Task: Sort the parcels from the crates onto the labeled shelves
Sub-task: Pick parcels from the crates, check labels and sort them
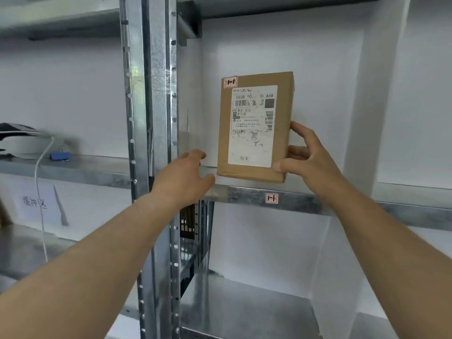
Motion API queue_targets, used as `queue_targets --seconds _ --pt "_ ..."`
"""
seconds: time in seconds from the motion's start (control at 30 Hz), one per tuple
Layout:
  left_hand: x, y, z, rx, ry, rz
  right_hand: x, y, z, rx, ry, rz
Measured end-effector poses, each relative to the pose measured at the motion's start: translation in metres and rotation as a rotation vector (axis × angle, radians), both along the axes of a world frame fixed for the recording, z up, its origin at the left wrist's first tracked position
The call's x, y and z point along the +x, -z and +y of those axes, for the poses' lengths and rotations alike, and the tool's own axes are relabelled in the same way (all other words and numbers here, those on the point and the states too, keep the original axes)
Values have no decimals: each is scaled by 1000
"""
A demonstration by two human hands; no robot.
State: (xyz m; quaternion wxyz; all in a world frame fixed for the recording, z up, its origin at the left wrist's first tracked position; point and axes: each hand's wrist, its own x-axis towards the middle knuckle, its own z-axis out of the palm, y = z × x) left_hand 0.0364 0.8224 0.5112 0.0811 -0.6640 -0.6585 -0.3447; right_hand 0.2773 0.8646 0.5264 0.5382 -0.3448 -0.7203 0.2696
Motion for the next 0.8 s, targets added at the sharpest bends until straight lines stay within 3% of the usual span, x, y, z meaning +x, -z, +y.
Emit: queue_targets --seconds 0.3,0.53,0.8 --pt "3 -15 59 -30 199 -542 -41 -3 61 -52 4 -126" --pt "-7 -1 87 -21 96 -541 -65 3 70 -11 118 -412" --pt "-6 7 88 2 98 -536 -67 6 64 -3 180 -451"
